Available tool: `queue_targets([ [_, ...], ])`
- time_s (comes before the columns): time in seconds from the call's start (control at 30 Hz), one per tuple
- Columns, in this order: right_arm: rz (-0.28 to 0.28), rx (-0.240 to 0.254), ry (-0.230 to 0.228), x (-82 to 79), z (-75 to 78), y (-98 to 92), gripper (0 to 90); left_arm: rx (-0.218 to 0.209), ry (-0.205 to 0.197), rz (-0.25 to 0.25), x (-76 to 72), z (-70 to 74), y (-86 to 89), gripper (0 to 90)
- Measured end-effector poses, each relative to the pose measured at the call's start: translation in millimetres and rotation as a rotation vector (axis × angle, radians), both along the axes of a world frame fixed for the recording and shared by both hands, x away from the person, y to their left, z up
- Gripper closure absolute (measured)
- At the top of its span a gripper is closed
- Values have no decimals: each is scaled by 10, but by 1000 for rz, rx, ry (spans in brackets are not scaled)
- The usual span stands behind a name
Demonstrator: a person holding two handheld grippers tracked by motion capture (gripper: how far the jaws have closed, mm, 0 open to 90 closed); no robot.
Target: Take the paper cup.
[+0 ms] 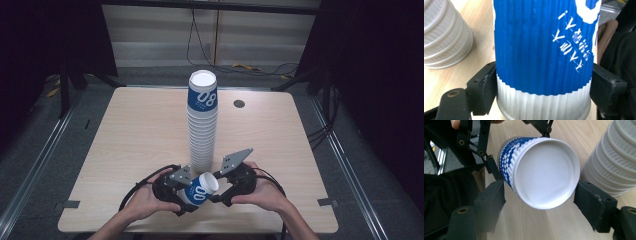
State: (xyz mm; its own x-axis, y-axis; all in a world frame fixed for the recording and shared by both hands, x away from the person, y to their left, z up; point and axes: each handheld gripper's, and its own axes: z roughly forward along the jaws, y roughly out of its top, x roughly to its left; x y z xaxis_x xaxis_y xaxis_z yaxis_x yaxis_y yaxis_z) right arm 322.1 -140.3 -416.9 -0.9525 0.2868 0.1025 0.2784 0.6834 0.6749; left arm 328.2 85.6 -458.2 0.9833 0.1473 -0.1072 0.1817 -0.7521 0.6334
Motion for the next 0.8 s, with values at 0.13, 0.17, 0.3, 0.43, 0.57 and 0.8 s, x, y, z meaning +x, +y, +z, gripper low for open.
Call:
queue_targets([
  [0.13, 8, -28, -5, 20, 20, 36, 260, 44, -42, 6, -25, 95, -20, 187],
  [0.17, 8, -28, -5, 20, 20, 36, 260, 44, -42, 6, -25, 95, -20, 187],
  [0.3, 27, -54, -17, 39, 50, 84, 254, 61, -42, 2, -24, 105, -24, 188],
  [0.43, 45, -75, -11, 41, 43, 121, 241, 88, -59, -8, -72, 74, -62, 189],
  [0.57, 65, -90, -1, 34, 16, 163, 236, 94, -68, -13, -97, 89, -78, 189],
  [0.8, 73, -103, 13, 40, -2, 168, 249, 101, -62, -16, -94, 75, -90, 189],
])
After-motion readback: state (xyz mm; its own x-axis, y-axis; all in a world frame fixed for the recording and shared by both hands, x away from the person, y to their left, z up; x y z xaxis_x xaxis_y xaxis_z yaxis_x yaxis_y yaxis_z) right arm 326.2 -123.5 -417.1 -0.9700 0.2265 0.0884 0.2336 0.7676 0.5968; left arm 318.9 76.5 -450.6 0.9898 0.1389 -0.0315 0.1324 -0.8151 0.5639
